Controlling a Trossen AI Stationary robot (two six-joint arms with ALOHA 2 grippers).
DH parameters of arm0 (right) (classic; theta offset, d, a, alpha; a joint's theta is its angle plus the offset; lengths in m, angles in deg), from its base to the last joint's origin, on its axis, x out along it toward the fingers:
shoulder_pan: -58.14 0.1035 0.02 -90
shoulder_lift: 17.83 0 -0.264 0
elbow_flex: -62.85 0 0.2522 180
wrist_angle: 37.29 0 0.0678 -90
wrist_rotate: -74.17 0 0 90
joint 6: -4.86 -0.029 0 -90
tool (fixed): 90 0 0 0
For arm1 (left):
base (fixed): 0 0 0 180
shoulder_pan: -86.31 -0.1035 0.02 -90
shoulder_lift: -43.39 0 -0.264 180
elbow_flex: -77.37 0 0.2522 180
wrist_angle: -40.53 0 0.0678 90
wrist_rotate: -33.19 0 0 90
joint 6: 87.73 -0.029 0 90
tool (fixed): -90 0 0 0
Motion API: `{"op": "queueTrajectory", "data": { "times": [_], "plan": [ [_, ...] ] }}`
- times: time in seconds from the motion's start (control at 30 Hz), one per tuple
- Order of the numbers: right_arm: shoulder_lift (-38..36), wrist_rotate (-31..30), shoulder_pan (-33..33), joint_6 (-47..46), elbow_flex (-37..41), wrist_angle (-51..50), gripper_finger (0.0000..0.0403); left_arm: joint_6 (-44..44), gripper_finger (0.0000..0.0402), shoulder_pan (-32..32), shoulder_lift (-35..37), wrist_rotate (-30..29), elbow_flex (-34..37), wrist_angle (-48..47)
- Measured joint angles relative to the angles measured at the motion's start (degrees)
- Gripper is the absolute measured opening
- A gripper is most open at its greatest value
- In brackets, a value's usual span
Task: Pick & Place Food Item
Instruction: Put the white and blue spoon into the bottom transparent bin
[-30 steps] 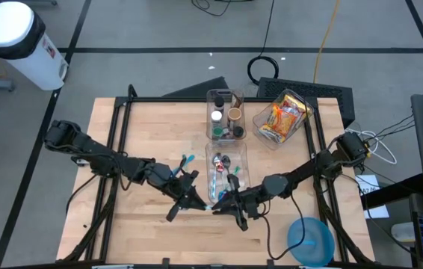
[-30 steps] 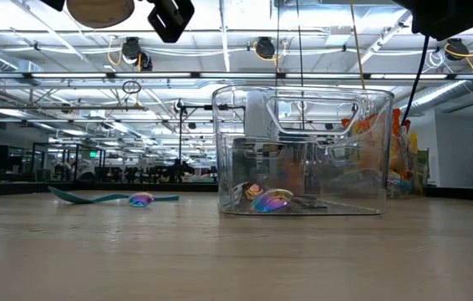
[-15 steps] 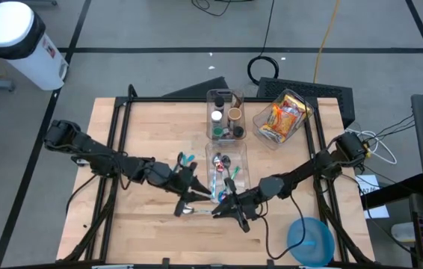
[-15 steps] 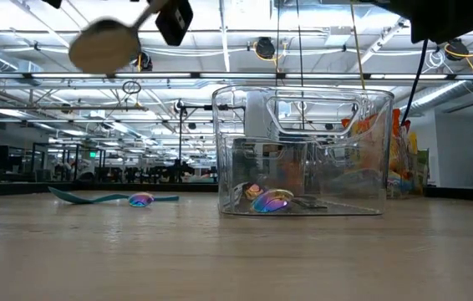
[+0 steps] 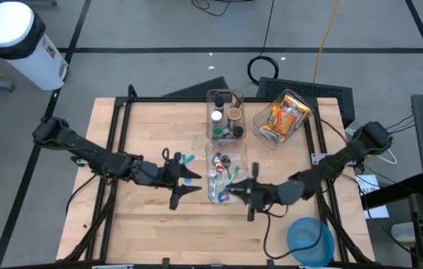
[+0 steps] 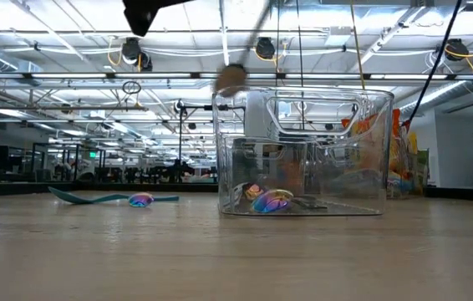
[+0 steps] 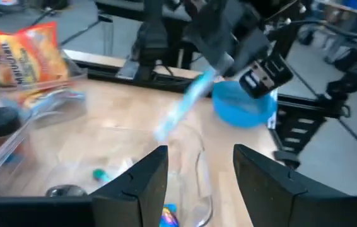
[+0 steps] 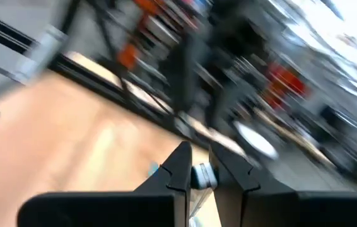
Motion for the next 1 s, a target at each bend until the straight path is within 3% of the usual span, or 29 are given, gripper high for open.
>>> {"op": "queueTrajectory", "data": {
  "times": [0.1, 0.2, 0.43, 0.67, 0.8, 1.0],
  "plan": [
    [-1.7, -12.3, 1.0, -3.4, 0.0, -7.3, 0.0026, 0.9, 0.0187, 0.6, -0.1, -2.5, 0.0, -1.5],
    [-1.7, -16.9, -0.7, -8.3, 0.0, -14.3, 0.0026, 0.9, 0.0188, 0.3, -0.8, -2.8, 0.1, -0.7],
    [0.2, -10.0, -9.8, -20.9, 0.1, -26.6, 0.0026, 2.0, 0.0189, -0.2, -1.1, -2.4, 0.1, -1.4],
    [2.2, -2.2, -15.3, -26.7, 0.0, -28.6, 0.0026, 2.0, 0.0188, 0.0, -1.1, -2.3, 0.1, -2.3],
    [2.3, -1.8, -15.6, -28.0, 0.0, -28.5, 0.0026, 2.4, 0.0188, 0.0, -1.1, -2.3, 0.1, -2.7],
    [2.4, -0.2, -15.6, -32.5, 0.0, -29.1, 0.0078, 2.6, 0.0189, 0.0, -1.1, -2.3, 0.1, -2.7]
  ]
}}
